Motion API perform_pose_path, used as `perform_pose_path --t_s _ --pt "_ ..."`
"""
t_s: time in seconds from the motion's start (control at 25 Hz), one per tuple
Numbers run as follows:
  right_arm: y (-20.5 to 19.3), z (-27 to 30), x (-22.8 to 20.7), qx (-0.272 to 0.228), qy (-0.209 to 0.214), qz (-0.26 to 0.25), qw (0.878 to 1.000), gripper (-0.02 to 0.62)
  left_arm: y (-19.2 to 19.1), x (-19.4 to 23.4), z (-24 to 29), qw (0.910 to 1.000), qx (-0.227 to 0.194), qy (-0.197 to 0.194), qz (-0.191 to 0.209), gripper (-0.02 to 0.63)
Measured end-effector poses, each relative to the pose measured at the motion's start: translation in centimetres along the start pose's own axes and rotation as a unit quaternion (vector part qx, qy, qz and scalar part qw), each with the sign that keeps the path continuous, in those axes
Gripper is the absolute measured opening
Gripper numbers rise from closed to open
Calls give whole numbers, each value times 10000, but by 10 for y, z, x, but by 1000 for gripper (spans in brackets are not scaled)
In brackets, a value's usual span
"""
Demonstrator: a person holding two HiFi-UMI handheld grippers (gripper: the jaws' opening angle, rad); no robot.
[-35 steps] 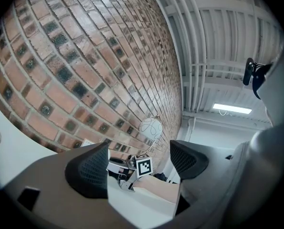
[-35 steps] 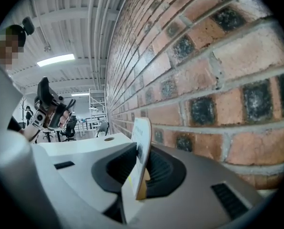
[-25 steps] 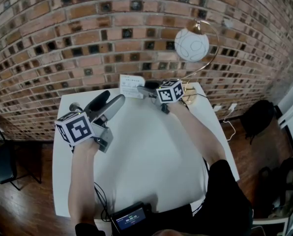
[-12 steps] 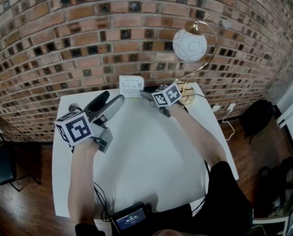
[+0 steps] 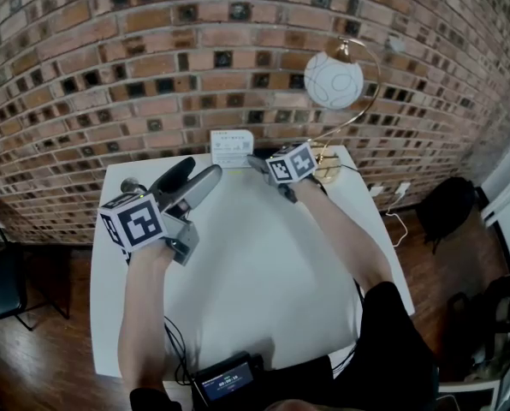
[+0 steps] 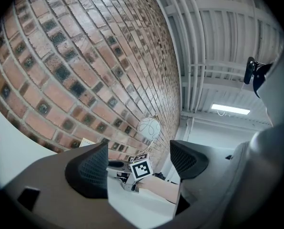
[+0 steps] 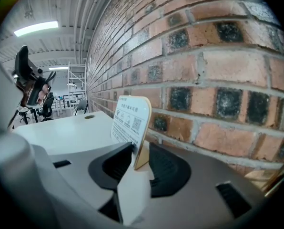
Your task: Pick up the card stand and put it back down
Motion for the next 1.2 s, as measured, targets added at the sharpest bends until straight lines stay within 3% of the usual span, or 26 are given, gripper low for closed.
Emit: perform_pose_path --t_s 0.36,0.76,1.0,1.2 --pt "0 1 -2 19 -20 104 9999 143 -3 -1 1 9999 92 25 -55 397" --pt "3 -18 -5 -309 -84 395 9987 143 -10 -4 6 9997 234 37 11 397" --pt "7 -47 12 -812 395 805 9927 139 -14 -14 12 9992 367 -73 166 397" --pt "18 -83 36 -1538 1146 1094 9753 53 -18 -23 18 9986 426 -223 227 397"
Point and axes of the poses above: the fingertips, and each gripper's own axes: z forward along the fingers, x to its left, y out of its top, the point moved 3 cm from there along -z, backward along the fingers, and after that the axes turned 13 degrees about x, right-handed, at the moved point
